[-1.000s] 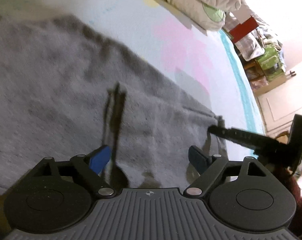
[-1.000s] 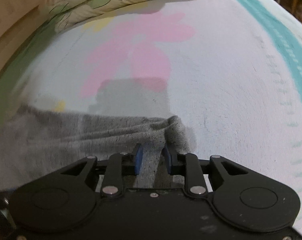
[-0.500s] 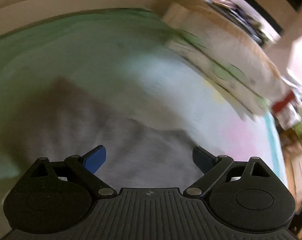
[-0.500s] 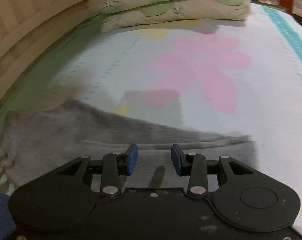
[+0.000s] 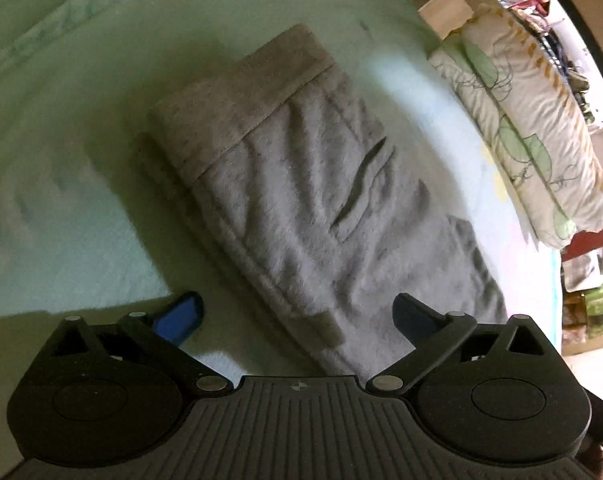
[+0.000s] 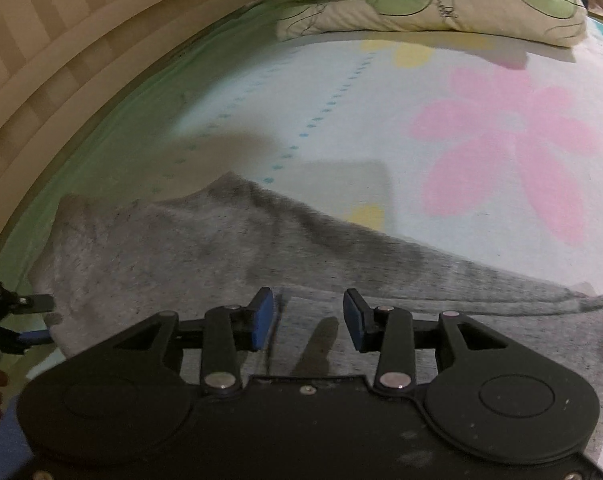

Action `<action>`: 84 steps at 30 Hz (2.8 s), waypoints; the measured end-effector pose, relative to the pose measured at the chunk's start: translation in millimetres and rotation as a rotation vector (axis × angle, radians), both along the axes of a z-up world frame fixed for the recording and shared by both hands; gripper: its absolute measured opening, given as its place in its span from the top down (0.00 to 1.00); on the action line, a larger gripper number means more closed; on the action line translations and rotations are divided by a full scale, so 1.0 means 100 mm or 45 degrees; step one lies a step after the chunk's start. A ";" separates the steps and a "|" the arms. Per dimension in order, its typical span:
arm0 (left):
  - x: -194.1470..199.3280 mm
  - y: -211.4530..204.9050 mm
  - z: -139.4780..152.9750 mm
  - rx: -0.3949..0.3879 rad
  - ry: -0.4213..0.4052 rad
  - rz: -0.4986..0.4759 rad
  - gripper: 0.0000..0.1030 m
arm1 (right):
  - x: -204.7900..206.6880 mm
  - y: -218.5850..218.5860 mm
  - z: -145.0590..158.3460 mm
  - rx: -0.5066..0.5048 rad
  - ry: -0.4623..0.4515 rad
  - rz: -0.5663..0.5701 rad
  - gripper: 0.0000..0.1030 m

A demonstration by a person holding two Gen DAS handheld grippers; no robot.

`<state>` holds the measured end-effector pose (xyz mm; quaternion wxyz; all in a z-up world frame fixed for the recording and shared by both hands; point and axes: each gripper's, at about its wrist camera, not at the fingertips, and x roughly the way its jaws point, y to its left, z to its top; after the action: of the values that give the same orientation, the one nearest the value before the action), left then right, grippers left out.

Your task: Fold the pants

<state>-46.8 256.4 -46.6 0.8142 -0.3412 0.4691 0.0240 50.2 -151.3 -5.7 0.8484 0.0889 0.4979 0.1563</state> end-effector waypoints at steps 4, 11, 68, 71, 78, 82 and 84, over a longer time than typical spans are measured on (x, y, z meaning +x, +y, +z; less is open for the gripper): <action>0.13 0.08 -0.04 -0.051 -0.067 0.020 0.01 | 0.02 0.08 -0.02 0.002 0.014 0.024 0.59; 0.49 0.09 -0.10 -0.059 -0.104 -0.017 0.01 | 0.11 0.26 -0.12 0.006 0.034 0.051 0.59; 0.01 -3.16 0.66 0.466 -0.364 -0.926 0.66 | -0.17 -1.37 -0.30 0.248 0.201 -0.380 0.61; 0.00 -3.23 0.64 0.424 -0.351 -0.966 0.63 | -0.25 -1.49 -0.25 0.273 0.177 -0.445 0.54; -0.13 -3.61 0.56 0.380 -0.371 -1.073 0.55 | -0.44 -1.66 -0.17 0.307 0.169 -0.533 0.44; -0.16 -3.51 0.55 0.311 -0.361 -1.023 0.54 | -0.51 -1.83 -0.15 0.411 0.180 -0.580 0.25; -0.19 -3.43 0.55 0.278 -0.347 -1.010 0.54 | -0.46 -1.80 -0.18 0.486 0.194 -0.585 0.15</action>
<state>-66.2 -86.1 8.4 0.8462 -0.0467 0.4467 -0.2866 4.4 -331.5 -24.0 0.7898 0.3684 0.4885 0.0440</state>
